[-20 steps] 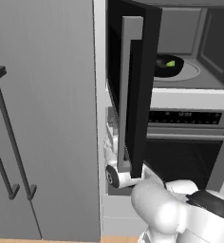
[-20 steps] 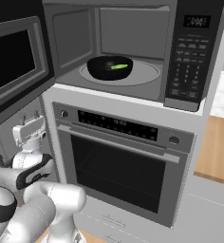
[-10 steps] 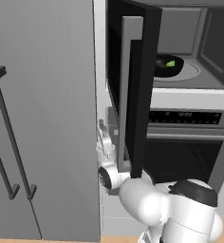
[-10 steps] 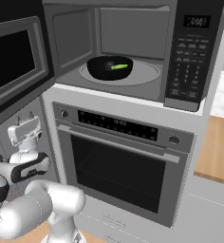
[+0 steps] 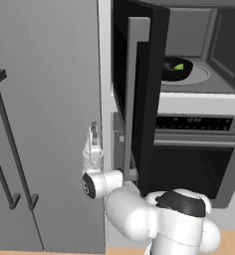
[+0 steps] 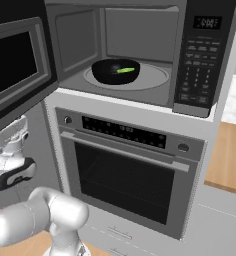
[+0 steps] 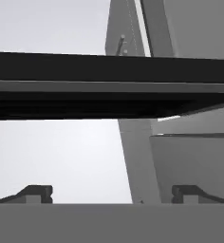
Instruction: Pick the lemon wedge from the sink and place it in the bowl. Then pick the bowl and place it in the microwave. Then close the microwave door and press the start button.
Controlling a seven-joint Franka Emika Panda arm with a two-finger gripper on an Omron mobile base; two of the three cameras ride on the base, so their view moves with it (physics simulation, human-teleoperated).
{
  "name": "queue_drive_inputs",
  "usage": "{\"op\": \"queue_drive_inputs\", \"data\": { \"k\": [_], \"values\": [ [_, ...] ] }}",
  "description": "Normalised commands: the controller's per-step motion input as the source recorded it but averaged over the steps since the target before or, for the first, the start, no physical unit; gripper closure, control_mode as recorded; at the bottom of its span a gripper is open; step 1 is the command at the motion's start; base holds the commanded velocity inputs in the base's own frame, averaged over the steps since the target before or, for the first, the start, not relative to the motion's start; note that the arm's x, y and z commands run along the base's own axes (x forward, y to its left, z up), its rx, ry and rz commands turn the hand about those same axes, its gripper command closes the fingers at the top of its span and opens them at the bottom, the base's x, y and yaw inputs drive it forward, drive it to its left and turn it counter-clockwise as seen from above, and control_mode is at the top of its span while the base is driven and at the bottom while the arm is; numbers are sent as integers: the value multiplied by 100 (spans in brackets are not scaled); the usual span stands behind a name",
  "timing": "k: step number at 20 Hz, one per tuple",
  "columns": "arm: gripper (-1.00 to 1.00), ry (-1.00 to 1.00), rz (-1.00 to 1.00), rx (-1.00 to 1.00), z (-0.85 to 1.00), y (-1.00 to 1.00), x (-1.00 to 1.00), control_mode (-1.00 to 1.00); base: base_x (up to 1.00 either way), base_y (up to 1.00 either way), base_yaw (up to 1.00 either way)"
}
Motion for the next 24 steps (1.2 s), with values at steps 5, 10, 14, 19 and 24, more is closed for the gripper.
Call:
{"op": "queue_drive_inputs", "data": {
  "k": [5,10,14,19,24],
  "values": [
    [-100,-25,-1,37,36,1,-64,-100,0,0,0],
    [-100,-17,0,40,74,0,-57,-100,0,0,0],
    [-100,-9,0,40,92,-10,-53,-100,0,0,0],
    [-100,-13,1,36,62,-35,-67,-100,0,0,0],
    [-100,-17,8,29,20,-55,-74,-100,0,0,0]
  ]
}}
